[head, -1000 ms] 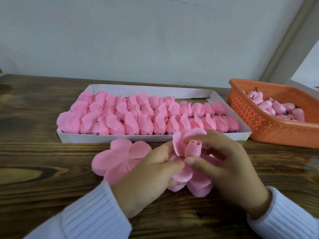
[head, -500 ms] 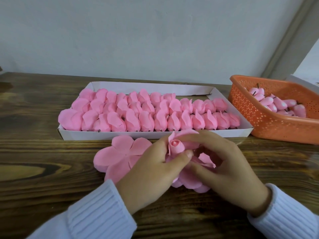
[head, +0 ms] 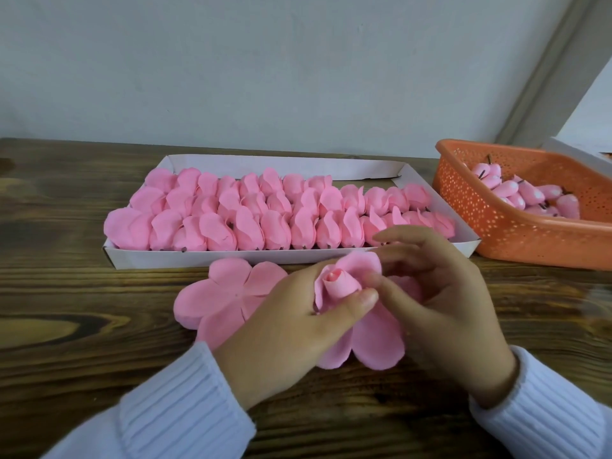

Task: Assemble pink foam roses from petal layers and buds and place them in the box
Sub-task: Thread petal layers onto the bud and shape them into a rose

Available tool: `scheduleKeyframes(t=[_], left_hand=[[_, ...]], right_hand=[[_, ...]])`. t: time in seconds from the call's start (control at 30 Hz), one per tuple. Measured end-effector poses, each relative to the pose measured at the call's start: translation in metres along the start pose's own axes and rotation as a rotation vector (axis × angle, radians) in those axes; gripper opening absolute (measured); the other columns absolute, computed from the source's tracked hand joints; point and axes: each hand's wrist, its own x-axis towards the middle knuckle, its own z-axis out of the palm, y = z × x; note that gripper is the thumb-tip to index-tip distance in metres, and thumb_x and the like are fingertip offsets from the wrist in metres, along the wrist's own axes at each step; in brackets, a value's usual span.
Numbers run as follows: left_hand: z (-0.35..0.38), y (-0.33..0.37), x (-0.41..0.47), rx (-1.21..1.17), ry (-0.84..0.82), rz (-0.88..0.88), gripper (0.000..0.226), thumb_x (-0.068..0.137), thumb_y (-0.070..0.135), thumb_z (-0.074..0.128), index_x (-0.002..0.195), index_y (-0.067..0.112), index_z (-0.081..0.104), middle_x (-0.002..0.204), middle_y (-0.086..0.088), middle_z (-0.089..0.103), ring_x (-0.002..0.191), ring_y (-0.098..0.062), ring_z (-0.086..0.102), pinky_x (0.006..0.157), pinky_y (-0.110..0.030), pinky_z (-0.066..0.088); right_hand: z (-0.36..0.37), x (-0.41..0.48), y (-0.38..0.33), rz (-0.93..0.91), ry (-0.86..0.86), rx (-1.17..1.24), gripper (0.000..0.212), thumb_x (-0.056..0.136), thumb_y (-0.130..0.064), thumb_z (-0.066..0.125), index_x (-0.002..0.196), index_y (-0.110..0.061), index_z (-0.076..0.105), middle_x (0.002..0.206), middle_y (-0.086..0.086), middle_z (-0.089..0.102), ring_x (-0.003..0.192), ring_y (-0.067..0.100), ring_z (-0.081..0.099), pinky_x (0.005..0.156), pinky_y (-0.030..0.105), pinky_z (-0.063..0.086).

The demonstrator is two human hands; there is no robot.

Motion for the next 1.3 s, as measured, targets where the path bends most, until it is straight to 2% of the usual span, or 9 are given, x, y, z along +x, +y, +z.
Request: scheduleKeyframes(t=[0.13, 0.3, 0.37, 0.53, 0.63, 0.77, 0.9, 1.03, 1.3], left_hand=[[0.002, -0.003, -0.001, -0.046, 0.083, -0.041, 0.042, 0.089, 0.054, 0.051, 0.101, 0.017, 0.067, 0.093, -0.003, 0.072, 0.092, -0.013, 0.066, 0.085, -0.033, 0.050], [0.004, -0.003, -0.002, -0.127, 0.223, -0.066, 0.043, 0.076, 0.056, 0.049, 0.085, 0.018, 0.067, 0.080, 0.000, 0.070, 0.075, -0.004, 0.065, 0.066, -0.010, 0.046], [0.003, -0.004, -0.002, -0.106, 0.275, -0.069, 0.047, 0.072, 0.060, 0.048, 0.082, 0.017, 0.066, 0.077, -0.003, 0.068, 0.068, -0.003, 0.063, 0.063, -0.009, 0.045], [0.001, -0.006, 0.000, -0.068, 0.192, -0.063, 0.036, 0.086, 0.055, 0.054, 0.099, 0.023, 0.065, 0.089, 0.004, 0.071, 0.087, -0.005, 0.066, 0.080, -0.025, 0.052], [0.002, -0.004, -0.001, -0.008, 0.147, -0.012, 0.028, 0.086, 0.053, 0.056, 0.102, 0.031, 0.063, 0.089, 0.018, 0.070, 0.088, 0.003, 0.065, 0.076, -0.016, 0.050], [0.004, -0.002, -0.003, 0.050, 0.074, -0.011, 0.047, 0.080, 0.056, 0.053, 0.120, 0.032, 0.061, 0.097, 0.017, 0.071, 0.095, 0.000, 0.066, 0.083, -0.025, 0.053], [0.005, -0.003, -0.003, -0.009, 0.061, -0.036, 0.032, 0.091, 0.052, 0.052, 0.115, 0.034, 0.063, 0.094, 0.008, 0.073, 0.091, -0.006, 0.068, 0.083, -0.027, 0.054], [0.005, -0.005, -0.003, -0.054, 0.132, -0.016, 0.020, 0.091, 0.048, 0.053, 0.096, 0.033, 0.065, 0.084, -0.003, 0.069, 0.081, -0.012, 0.065, 0.075, -0.024, 0.052], [0.007, -0.014, 0.000, -0.424, 0.174, -0.156, 0.049, 0.074, 0.061, 0.056, 0.110, 0.029, 0.067, 0.109, 0.000, 0.071, 0.108, -0.014, 0.065, 0.099, -0.045, 0.047]], right_hand=[[-0.003, 0.001, 0.000, 0.060, 0.017, -0.027, 0.029, 0.078, -0.033, 0.065, 0.106, -0.026, 0.059, 0.093, -0.013, 0.068, 0.085, 0.007, 0.066, 0.071, 0.016, 0.049], [-0.004, 0.000, 0.006, 0.120, 0.005, -0.183, 0.004, 0.077, -0.029, 0.067, 0.079, -0.029, 0.064, 0.075, -0.012, 0.066, 0.066, 0.007, 0.059, 0.060, 0.019, 0.047], [-0.004, 0.000, 0.004, 0.069, 0.024, -0.185, 0.010, 0.078, -0.021, 0.067, 0.078, -0.031, 0.064, 0.075, -0.013, 0.066, 0.067, 0.008, 0.060, 0.061, 0.019, 0.048], [-0.002, -0.002, -0.004, -0.072, 0.049, -0.168, 0.008, 0.081, -0.027, 0.064, 0.087, -0.033, 0.064, 0.080, -0.012, 0.067, 0.068, 0.008, 0.062, 0.062, 0.017, 0.048], [-0.001, -0.003, -0.005, -0.068, 0.094, -0.135, 0.008, 0.079, -0.028, 0.066, 0.087, -0.028, 0.063, 0.076, -0.010, 0.066, 0.064, 0.006, 0.061, 0.060, 0.014, 0.047], [0.001, -0.005, -0.006, -0.046, 0.106, -0.059, 0.012, 0.079, -0.026, 0.068, 0.088, -0.019, 0.064, 0.071, -0.007, 0.068, 0.061, 0.007, 0.063, 0.059, 0.014, 0.048], [0.001, -0.005, -0.008, -0.100, 0.043, 0.075, 0.009, 0.086, -0.016, 0.058, 0.094, -0.015, 0.060, 0.078, -0.009, 0.067, 0.067, -0.001, 0.064, 0.061, 0.009, 0.047], [0.000, -0.005, -0.006, -0.055, 0.047, 0.179, 0.014, 0.085, -0.016, 0.055, 0.096, -0.009, 0.057, 0.084, -0.002, 0.066, 0.077, 0.011, 0.063, 0.073, 0.023, 0.050], [0.012, -0.008, -0.005, 0.192, -0.187, 0.354, 0.040, 0.077, -0.012, 0.070, 0.110, -0.008, 0.047, 0.100, 0.004, 0.068, 0.093, 0.014, 0.064, 0.081, 0.024, 0.049]])
